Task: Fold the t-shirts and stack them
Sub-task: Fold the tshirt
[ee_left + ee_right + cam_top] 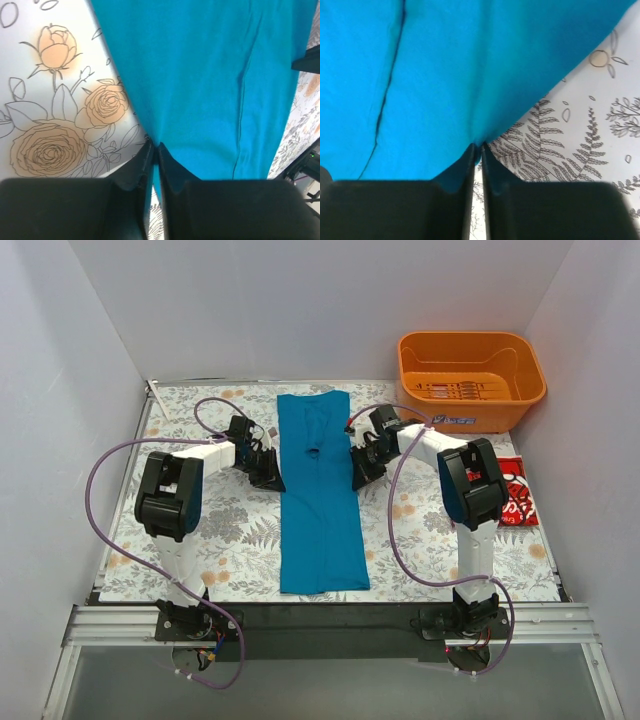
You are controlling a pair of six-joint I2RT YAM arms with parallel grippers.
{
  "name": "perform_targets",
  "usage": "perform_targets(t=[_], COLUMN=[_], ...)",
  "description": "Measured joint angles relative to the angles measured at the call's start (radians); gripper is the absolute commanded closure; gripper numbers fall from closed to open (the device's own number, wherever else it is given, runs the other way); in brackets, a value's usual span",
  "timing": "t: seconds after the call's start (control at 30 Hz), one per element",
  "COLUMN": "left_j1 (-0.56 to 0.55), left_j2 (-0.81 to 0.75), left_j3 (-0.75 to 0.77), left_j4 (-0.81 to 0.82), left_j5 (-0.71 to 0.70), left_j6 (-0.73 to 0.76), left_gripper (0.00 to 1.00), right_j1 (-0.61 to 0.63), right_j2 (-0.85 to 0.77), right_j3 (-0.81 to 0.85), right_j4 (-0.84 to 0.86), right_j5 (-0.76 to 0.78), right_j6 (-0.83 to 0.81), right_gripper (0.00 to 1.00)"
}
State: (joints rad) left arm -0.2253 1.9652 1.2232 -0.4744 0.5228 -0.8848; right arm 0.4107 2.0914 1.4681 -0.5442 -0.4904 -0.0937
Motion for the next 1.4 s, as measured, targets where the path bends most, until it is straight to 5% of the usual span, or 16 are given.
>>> perform_targets(t=[0.13,0.33,0.5,0.53,0.8,1.07,1.27,1.4], left_j1=[0.000,0.001,0.000,-0.001,-0.029,-0.272,-0.440,-0.527], left_j2=[-0.014,-0.176,-0.478,-0.550,-1.035,-1.112,-1.163,-1.150], left_j3=[-0.003,-0.063,-0.072,-0.074,-0.258,-0.543,-0.736,-0.793], left_j4=[-0.003,-0.021,-0.002,0.010,0.064,-0.060,-0.078,-0.051], left_j5=[0.017,0.026,0.055,0.069,0.334,0.365,0.266,0.187], left_j6=[0.024,0.138,0.293,0.336,0.708,0.967,1.040,1.038], left_gripper=[0.68,0.31,0.20,0.19,0.16,0.15,0.27,0.46], right_j1=[0.001,0.004,0.004,0.004,0.039,0.263,0.488,0.554], right_j2=[-0.010,-0.087,-0.285,-0.343,-0.794,-0.960,-1.043,-1.048], right_j3=[0.008,0.015,0.016,0.013,-0.195,-0.568,-0.835,-0.939], right_j4=[-0.021,-0.057,-0.043,-0.018,0.319,0.191,0.135,0.158], right_j5=[-0.035,-0.023,0.005,0.010,-0.117,-0.220,-0.165,-0.110], right_j6=[-0.018,-0.101,-0.200,-0.225,-0.543,-0.935,-1.015,-1.014], right_gripper=[0.36,0.25,0.13,0.02,0.02,0.04,0.22,0.39])
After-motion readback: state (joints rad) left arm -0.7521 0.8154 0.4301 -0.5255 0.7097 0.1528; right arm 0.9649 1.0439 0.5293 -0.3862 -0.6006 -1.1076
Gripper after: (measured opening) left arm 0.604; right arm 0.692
